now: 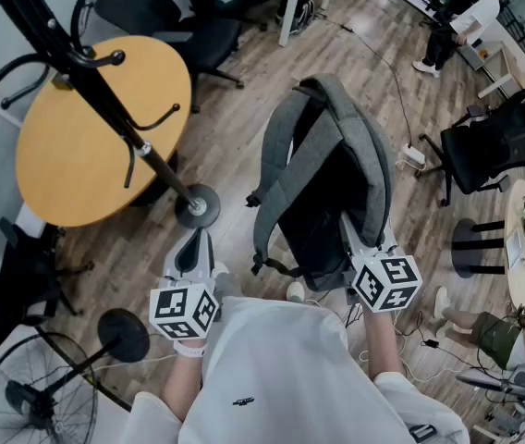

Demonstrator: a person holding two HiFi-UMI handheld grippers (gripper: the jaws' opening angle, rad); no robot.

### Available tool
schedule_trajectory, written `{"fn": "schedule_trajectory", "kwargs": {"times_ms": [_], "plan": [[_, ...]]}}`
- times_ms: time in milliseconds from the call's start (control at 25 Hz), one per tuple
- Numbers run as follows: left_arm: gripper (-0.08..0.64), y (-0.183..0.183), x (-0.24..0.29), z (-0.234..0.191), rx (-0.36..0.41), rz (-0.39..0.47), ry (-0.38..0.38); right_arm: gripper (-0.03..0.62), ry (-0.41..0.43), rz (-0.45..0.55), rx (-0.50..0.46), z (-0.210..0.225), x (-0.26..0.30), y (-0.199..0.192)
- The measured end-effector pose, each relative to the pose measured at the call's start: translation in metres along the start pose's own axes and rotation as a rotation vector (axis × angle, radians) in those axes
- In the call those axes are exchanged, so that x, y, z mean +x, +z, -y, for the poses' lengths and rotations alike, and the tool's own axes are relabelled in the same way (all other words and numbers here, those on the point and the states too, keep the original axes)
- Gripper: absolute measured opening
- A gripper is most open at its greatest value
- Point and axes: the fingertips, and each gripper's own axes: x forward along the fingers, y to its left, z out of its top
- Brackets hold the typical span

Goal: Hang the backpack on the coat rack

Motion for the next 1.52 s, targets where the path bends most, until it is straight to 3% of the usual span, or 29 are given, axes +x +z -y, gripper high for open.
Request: {"fn": "schedule_trajectory", "kwargs": {"times_ms": [120,240,400,520,760,880,1040,1520], "plan": [[0.018,-0.021,-0.003,0.050,0.012,0.015,0.001,0.098,0.040,0.030,-0.038,0.014,-0.038,-0.013],[0.018,-0.038,-0.012,0.095,-0.024,0.060,0.032,0.098,0.096,0.044,-0.104,0.027,-0.069,-0.025],[0.018,-0.055,-0.040,0.139,-0.073,0.094,0.105,0.098,0.173,0.015,-0.159,0.040,-0.092,-0.045],[0.018,-0.059,-0.063,0.166,-0.053,0.104,0.128,0.098,0.201,-0.016,-0.184,0.053,-0.107,-0.060],[0.018,-0.063,-0.084,0.175,-0.040,0.123,0.169,0.098,0.246,-0.024,-0.207,0.056,-0.115,-0.076],[0.018,-0.055,-0.081,0.178,-0.005,0.142,0.160,0.098,0.278,-0.003,-0.204,0.049,-0.115,-0.072],[0.018,-0.055,-0.074,0.188,-0.014,0.148,0.151,0.098,0.300,0.008,-0.214,0.046,-0.117,-0.067],[0.018,-0.052,-0.055,0.216,0.034,0.131,0.108,0.098,0.275,0.044,-0.187,0.070,-0.116,-0.057]]}}
